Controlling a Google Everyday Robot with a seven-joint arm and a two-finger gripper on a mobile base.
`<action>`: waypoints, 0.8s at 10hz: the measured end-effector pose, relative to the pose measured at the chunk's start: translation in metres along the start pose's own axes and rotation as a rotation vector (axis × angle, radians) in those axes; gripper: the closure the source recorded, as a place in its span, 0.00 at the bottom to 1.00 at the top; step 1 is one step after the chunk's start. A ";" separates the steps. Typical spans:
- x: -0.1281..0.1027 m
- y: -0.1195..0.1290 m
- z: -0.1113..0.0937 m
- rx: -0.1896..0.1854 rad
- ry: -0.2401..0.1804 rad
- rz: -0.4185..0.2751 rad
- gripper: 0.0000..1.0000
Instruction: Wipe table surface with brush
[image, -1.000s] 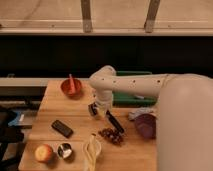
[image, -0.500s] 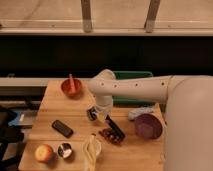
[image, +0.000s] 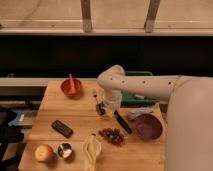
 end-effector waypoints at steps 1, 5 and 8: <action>-0.009 0.000 -0.004 -0.001 -0.013 -0.010 0.87; -0.048 0.049 -0.017 -0.020 -0.070 -0.137 0.87; -0.037 0.072 -0.009 -0.027 -0.057 -0.145 0.87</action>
